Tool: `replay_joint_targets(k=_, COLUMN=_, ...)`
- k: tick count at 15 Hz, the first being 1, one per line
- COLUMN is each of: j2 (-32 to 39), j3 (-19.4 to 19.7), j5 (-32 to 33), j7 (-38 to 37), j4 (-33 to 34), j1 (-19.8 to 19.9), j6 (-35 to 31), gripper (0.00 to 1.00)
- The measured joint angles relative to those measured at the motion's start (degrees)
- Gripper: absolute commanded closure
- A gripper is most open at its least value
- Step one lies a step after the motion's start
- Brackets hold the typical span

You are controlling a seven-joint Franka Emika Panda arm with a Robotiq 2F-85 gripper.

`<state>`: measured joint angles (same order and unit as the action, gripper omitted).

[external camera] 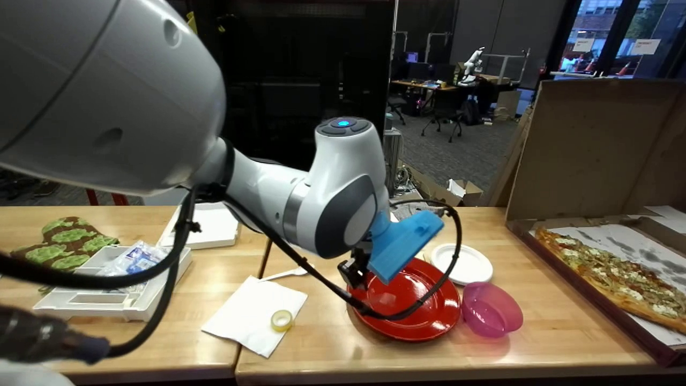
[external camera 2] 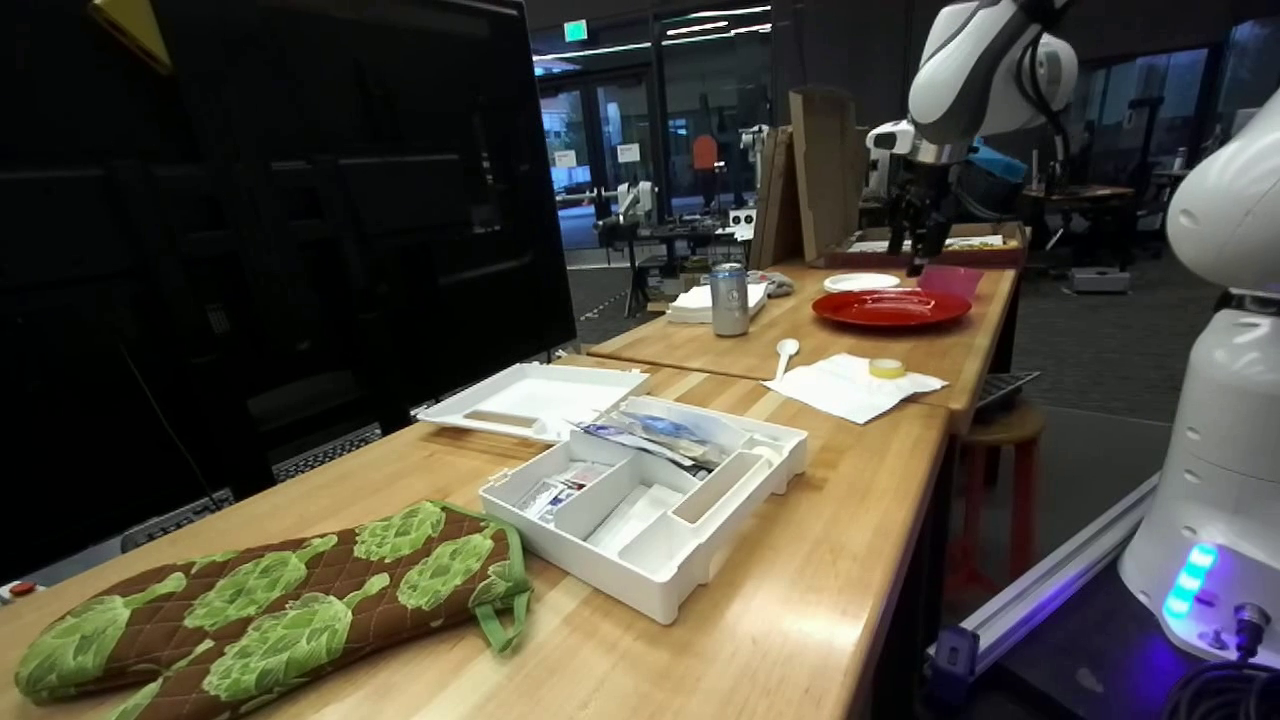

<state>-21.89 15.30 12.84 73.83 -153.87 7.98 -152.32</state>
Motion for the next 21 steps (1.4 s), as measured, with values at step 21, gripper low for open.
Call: replay_joint_targets(k=21, j2=7.2, j3=-6.8, j5=12.9, j7=-16.9, j4=4.9, j1=-0.4, j6=6.6, gripper=0.0)
